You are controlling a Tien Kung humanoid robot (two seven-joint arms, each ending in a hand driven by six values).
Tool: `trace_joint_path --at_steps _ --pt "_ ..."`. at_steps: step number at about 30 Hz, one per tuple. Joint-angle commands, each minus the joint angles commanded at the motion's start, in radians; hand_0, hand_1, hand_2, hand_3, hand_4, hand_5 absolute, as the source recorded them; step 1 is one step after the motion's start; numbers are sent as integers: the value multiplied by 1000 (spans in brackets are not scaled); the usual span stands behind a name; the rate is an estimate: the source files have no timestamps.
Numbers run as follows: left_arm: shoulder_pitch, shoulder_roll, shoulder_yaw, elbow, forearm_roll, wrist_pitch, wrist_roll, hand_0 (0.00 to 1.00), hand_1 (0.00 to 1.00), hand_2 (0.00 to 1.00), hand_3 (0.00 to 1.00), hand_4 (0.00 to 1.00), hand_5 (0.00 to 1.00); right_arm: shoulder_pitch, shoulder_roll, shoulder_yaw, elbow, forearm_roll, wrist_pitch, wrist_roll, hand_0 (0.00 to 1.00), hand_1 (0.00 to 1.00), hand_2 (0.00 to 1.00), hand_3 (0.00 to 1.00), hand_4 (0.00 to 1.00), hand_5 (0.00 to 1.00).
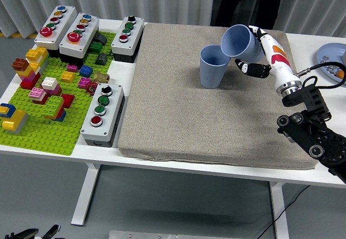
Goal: Pick cup pour cup place
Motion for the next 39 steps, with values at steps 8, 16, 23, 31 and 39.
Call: trace_joint_path --at_steps 8,16,23,31,39 --pt "-1 0 0 0 -2 0 -1 762 781 825 721 507 989 1 -4 3 -2 -27 -7 -4 723 659 559 631 647 65" --pt "-4 0 -1 0 -1 0 -1 762 781 825 721 507 989 7 -1 -9 -1 -81 -21 -10 723 657 559 629 648 64" --pt "-3 0 -3 0 1 0 0 762 781 825 721 507 991 14 -1 -6 -7 -105 -21 -17 722 658 556 628 646 64" --pt "-3 0 -6 0 4 0 0 762 781 825 721 507 991 21 -2 -6 -11 -129 -23 -28 722 656 555 627 645 63" --pt "-3 1 -13 0 12 1 1 763 781 825 720 507 989 28 -4 -13 -22 -151 -28 -34 722 655 554 625 641 58"
